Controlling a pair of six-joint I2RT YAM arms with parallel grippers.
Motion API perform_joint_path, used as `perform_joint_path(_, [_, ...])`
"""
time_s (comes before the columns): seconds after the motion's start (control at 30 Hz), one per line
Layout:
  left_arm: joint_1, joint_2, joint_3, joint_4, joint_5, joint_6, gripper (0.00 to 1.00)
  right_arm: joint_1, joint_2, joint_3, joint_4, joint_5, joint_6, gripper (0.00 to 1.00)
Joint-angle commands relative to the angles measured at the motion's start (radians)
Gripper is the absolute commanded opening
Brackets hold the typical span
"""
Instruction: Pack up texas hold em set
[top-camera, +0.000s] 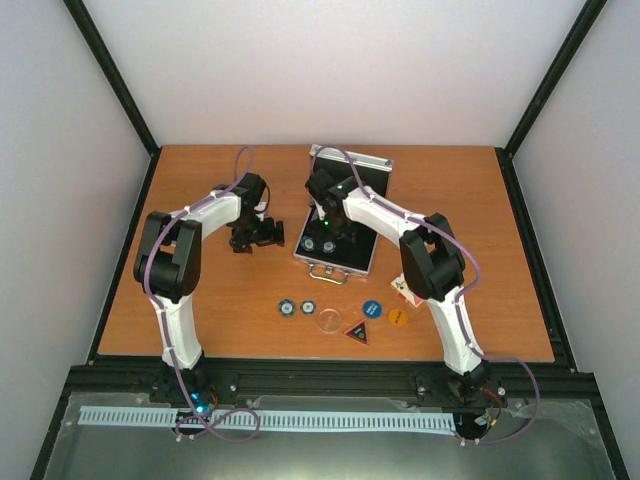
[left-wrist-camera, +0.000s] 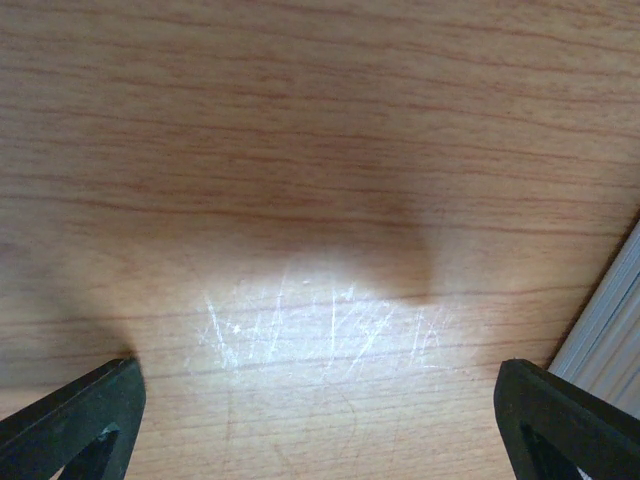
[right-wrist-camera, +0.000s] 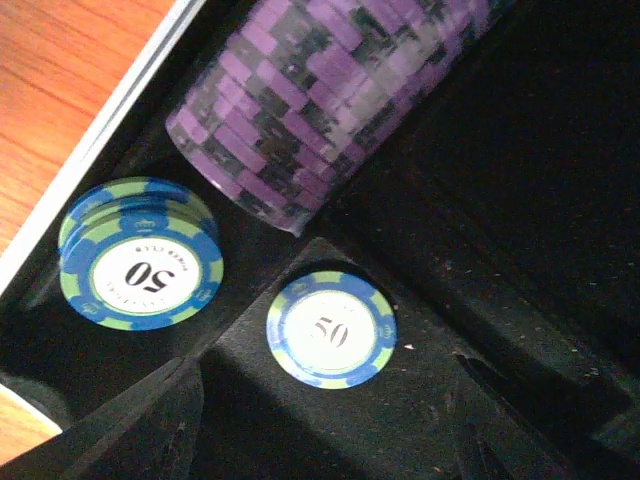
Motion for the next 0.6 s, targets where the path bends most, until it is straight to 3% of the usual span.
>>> perform_joint_path(0.0, [0.009, 0.006, 0.003, 0.005, -0.001, 0.013, 0.99, -0.002, 0.046, 0.029, -0.029, -0.049, 0.031, 0.69])
perform_joint_path(0.4, [0.013, 0.014, -0.003, 0.008, 0.005, 0.012, 0.99, -0.002, 0.094, 0.066, -0.059, -0.023, 0.064, 0.62])
perform_joint_path(0.43, [0.012, 0.014, -0.003, 0.009, 0.005, 0.012, 0.99, -0.002, 0.094, 0.064, -0.059, -0.023, 0.06, 0.59])
perform_joint_path(0.5, [0.014, 0.017, -0.001, 0.008, 0.005, 0.013, 0.98, -0.002, 0.078, 0.049, -0.044, -0.019, 0.062, 0.44])
perform_joint_path(0.57, [0.014, 0.018, -0.001, 0.009, 0.005, 0.013, 0.99, -0.002, 0.051, 0.028, -0.024, -0.01, 0.063, 0.43])
